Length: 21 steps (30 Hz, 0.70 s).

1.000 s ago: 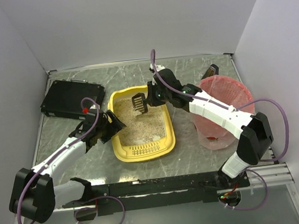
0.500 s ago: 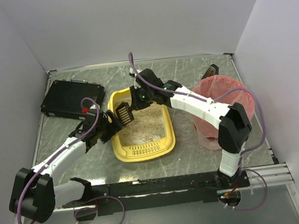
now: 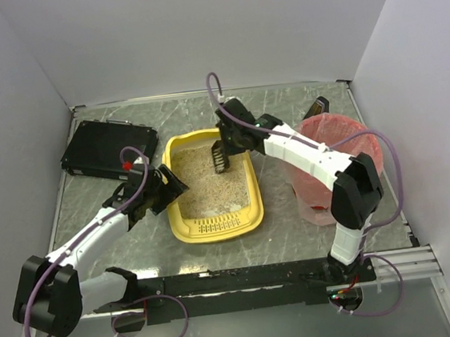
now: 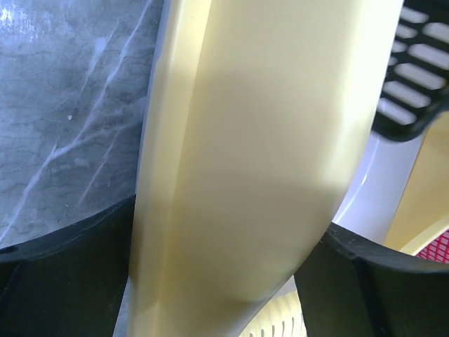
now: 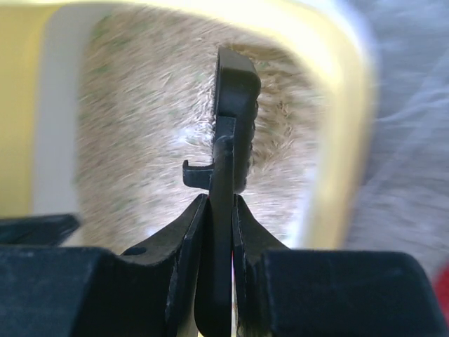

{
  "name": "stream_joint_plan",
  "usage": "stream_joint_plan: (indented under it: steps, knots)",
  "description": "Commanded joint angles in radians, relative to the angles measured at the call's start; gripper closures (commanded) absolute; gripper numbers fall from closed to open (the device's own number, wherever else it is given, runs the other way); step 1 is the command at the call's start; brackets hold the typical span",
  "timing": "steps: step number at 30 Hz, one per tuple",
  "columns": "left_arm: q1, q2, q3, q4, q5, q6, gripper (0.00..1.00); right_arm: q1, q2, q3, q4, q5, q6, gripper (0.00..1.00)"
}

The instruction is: Clean the litter box

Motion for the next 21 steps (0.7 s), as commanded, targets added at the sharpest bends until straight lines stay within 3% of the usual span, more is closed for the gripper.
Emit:
stream_joint_plan:
  steps: [1,6,12,21]
  knots:
    - [-0.004,-0.039,0.016,0.047,-0.013,-0.006,0.14,-0.031,-0.098,-0.013,-0.009,0.062,-0.084,1.00]
    - [-0.004,-0.053,0.021,0.021,-0.030,-0.003,0.12,-0.023,-0.151,-0.049,0.091,-0.159,-0.082,1.00]
    - [-0.004,-0.056,0.025,-0.026,-0.092,0.018,0.01,-0.023,-0.129,-0.033,0.107,-0.244,-0.038,1.00]
    - [-0.004,-0.039,0.039,-0.060,-0.155,0.030,0.03,-0.028,-0.059,-0.064,0.108,-0.367,0.014,0.97]
